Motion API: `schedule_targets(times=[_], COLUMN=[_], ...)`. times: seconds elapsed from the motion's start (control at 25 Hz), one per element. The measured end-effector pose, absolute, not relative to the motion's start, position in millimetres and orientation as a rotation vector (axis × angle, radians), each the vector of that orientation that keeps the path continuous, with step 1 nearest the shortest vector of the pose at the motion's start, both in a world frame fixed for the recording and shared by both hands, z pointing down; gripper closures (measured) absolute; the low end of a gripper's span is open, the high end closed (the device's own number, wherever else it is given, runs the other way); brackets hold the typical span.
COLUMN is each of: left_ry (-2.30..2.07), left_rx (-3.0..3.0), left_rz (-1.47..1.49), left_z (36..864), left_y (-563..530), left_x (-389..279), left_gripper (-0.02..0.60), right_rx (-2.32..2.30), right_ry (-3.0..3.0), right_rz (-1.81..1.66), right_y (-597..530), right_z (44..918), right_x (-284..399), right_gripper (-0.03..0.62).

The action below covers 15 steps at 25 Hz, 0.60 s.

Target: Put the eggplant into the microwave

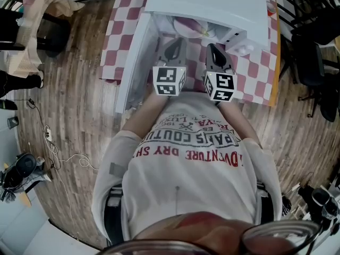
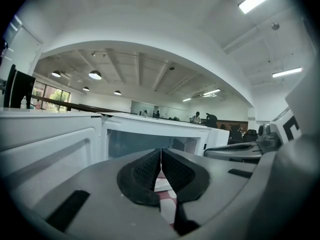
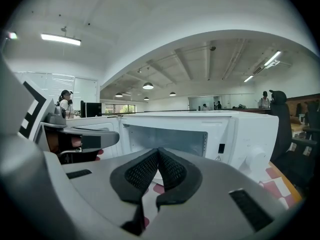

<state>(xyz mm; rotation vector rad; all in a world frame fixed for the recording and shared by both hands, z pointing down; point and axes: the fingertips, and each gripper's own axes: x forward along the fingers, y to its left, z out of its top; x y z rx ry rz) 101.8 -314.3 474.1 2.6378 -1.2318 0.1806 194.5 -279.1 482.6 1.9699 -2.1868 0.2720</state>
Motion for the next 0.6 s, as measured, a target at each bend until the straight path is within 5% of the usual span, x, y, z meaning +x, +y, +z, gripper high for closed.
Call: schedule_targets(times=[0.6], left_ry=[-1.188], left_rx=[2.598], left_rz=[0.171], left_z=[487.1], left_y=[-326.2], left_x=[109.3], left_gripper=[0.554], right_rx=[1.94], right_ry=[-2.178], right_rz=[0.266], right_y=[-291.6], right_z=[487.5], right_x=[194.8], right_gripper=[0.568])
